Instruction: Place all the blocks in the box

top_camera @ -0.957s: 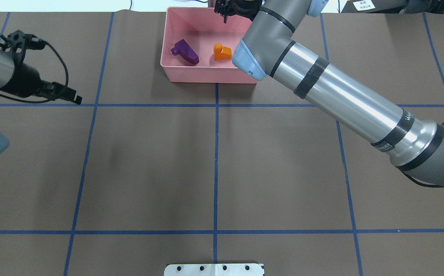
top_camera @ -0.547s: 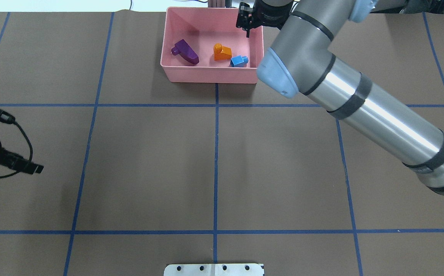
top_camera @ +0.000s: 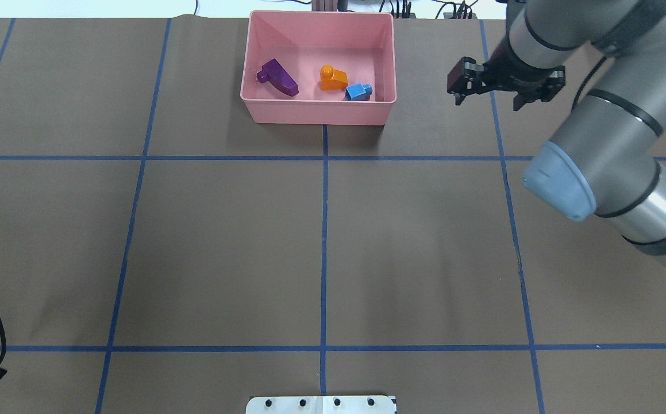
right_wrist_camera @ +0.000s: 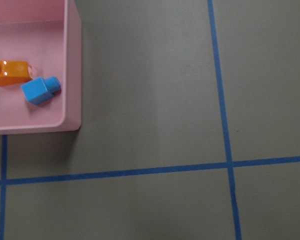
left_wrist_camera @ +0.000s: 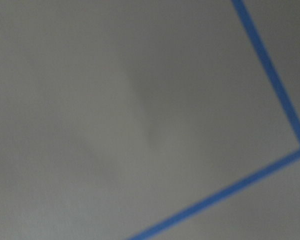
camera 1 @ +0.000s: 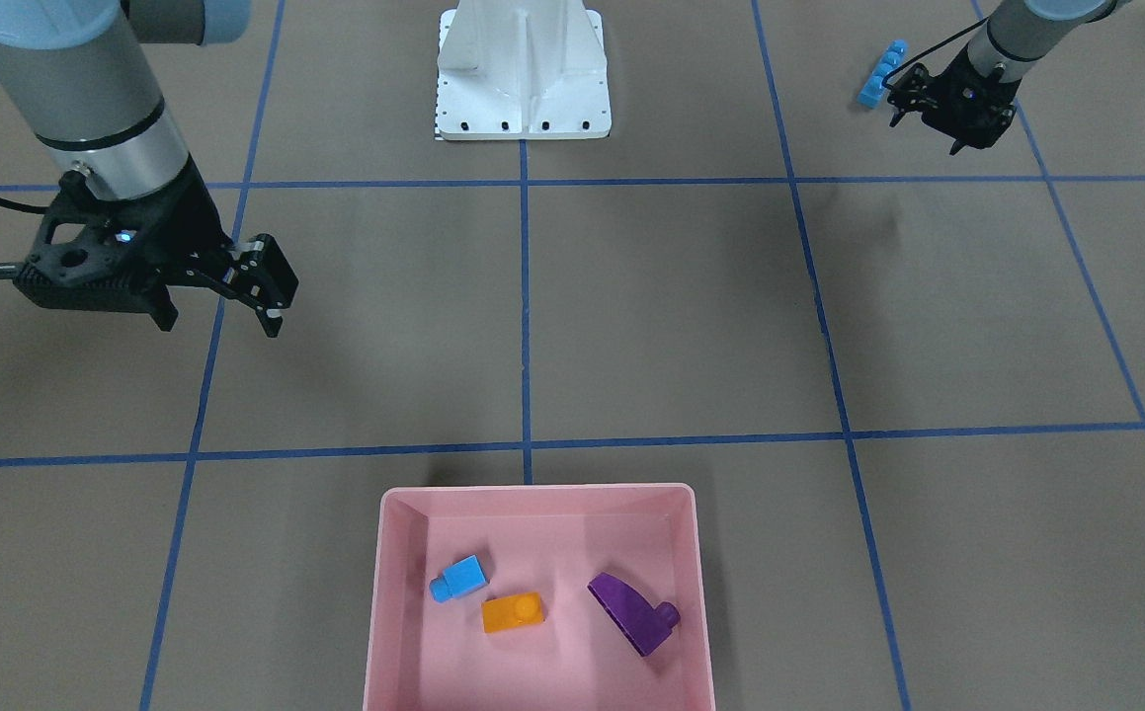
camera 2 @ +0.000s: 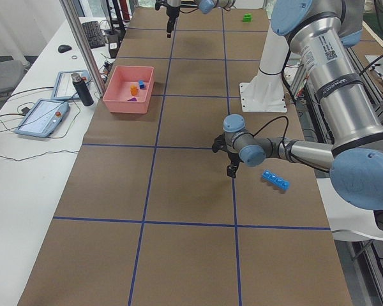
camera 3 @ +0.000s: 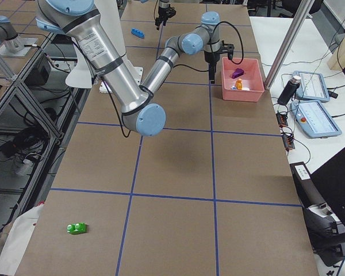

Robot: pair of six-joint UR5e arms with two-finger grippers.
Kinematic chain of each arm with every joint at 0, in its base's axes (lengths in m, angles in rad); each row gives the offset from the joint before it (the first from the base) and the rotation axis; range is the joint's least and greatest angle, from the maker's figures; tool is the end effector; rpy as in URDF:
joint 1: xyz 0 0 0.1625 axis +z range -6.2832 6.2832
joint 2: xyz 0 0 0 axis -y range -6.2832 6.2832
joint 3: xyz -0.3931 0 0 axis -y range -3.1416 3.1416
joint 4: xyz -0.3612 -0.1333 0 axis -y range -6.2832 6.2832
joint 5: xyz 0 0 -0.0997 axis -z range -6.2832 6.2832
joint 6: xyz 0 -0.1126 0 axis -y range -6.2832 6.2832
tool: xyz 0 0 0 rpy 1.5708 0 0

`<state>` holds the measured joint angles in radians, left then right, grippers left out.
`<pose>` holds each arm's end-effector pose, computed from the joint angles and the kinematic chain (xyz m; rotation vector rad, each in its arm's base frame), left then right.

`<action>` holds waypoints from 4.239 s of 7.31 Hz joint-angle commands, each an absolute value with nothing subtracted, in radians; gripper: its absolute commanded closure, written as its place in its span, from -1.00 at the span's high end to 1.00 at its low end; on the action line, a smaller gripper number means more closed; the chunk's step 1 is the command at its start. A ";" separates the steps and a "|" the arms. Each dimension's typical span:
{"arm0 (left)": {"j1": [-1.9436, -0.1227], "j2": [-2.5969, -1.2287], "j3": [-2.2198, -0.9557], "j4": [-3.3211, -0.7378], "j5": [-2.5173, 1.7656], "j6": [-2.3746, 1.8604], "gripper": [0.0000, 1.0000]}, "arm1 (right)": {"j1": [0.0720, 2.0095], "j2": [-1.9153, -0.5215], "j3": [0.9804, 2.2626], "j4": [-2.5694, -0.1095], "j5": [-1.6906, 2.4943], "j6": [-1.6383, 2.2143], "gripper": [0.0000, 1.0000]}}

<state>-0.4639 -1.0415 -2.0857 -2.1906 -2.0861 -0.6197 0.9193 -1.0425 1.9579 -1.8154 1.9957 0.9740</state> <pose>0.2339 -0.2040 0.5308 0.0052 0.7867 0.6182 -0.2706 -0.4981 0.2340 0.1573 -0.7609 0.1637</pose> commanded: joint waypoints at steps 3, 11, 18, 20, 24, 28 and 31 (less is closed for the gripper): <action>-0.148 -1.016 -2.088 -2.195 -2.030 -0.784 1.00 | 0.928 -1.118 2.022 -1.815 2.000 0.939 1.00; 0.034 -1.012 -2.075 -2.183 -1.934 -0.945 -0.99 | 0.927 -1.115 2.023 -1.815 1.999 0.950 1.00; -0.399 -1.263 -2.212 -2.184 -1.839 -1.029 -1.00 | 0.980 -1.205 2.029 -1.809 2.005 0.754 1.00; -0.541 -1.458 -2.206 -2.131 -1.842 -1.073 -1.00 | 1.024 -1.309 2.071 -1.802 2.028 0.622 1.00; -0.765 -2.085 -1.986 -1.724 -1.845 -1.092 -1.00 | 1.218 -1.494 2.086 -1.798 2.138 0.291 1.00; -0.851 -2.582 -1.349 -1.743 -1.847 -1.189 -1.00 | 1.250 -1.757 2.075 -1.521 2.163 0.242 1.00; -0.864 -2.692 -1.077 -1.879 -1.851 -1.244 1.00 | 1.253 -1.848 2.079 -1.490 2.166 0.239 1.00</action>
<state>-0.8599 -2.6692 -1.1457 -1.8269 -1.8481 -1.2370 1.2511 -1.8086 2.0778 -1.5134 2.1653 0.2403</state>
